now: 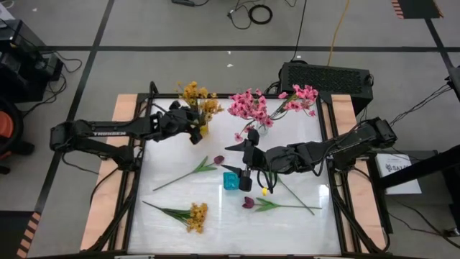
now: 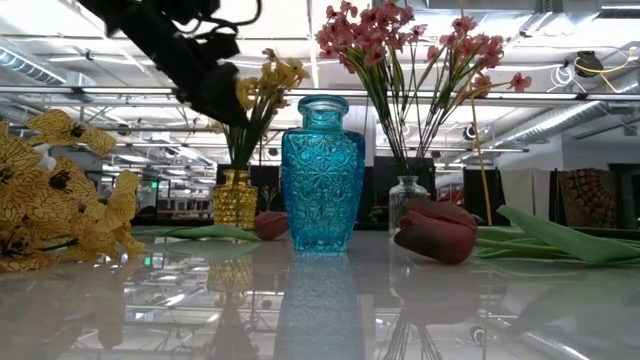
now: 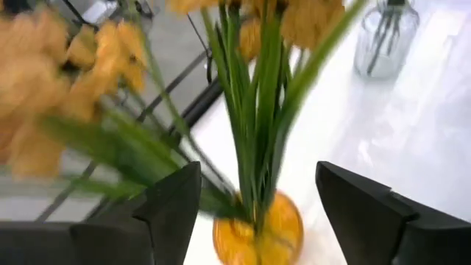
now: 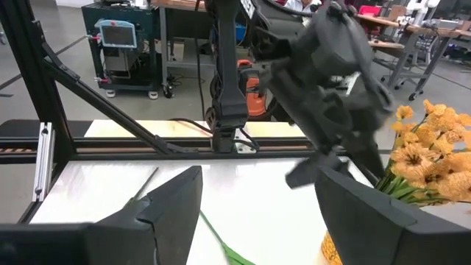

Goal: Sort flowers into vase by color
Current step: Put the yellow flower into the yellow vase

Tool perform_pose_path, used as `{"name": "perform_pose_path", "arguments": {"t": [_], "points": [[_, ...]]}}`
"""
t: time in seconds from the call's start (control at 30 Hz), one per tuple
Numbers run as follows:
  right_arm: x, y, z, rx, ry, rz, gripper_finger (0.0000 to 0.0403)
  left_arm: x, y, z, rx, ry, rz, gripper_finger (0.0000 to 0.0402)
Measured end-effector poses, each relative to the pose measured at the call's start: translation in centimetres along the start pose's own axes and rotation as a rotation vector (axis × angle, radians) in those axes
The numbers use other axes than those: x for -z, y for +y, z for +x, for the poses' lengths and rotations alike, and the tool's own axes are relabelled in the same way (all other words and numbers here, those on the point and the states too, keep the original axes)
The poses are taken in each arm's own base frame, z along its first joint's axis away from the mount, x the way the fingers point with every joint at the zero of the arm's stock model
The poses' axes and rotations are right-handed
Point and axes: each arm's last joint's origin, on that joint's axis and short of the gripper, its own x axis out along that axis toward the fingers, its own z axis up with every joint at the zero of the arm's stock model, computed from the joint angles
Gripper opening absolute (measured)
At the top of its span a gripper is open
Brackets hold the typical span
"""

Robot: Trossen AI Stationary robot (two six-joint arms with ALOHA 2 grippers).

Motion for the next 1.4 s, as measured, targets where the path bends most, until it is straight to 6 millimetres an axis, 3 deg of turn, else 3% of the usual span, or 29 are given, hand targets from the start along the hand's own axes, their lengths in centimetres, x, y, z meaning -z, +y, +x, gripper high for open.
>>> {"name": "perform_pose_path", "arguments": {"t": [0.2, 0.37, 0.53, 0.67, 1.17, 1.4], "points": [[0.0, 0.0, 0.0, 0.0, 0.0, -0.007, 0.0256, 0.6, 0.2, -4.0, 0.091, 0.012, -0.046, 0.0276], [0.0, -0.1, -0.1, 0.0, 0.004, -0.009, 0.0256, 1.2, -0.5, -7.6, 0.359, 0.017, -0.112, 0.0276], [-0.2, -0.2, -0.3, 0.0, -0.002, -0.004, 0.0256, 1.7, -3.0, -10.7, 0.679, 0.005, -0.043, 0.0276], [-0.2, -0.2, -0.4, 0.0, 0.008, 0.0, 0.0256, 2.5, -5.8, -12.6, 0.832, 0.028, 0.026, 0.0276], [0.1, -0.2, -0.6, -0.001, 0.042, -0.014, 0.0256, 9.4, -16.9, -15.3, 0.943, 0.337, 0.205, 0.0276], [0.0, -0.2, -0.7, -0.002, 0.041, -0.014, 0.0256, 11.6, -20.4, -15.0, 0.825, 0.406, 0.31, 0.0276]]}}
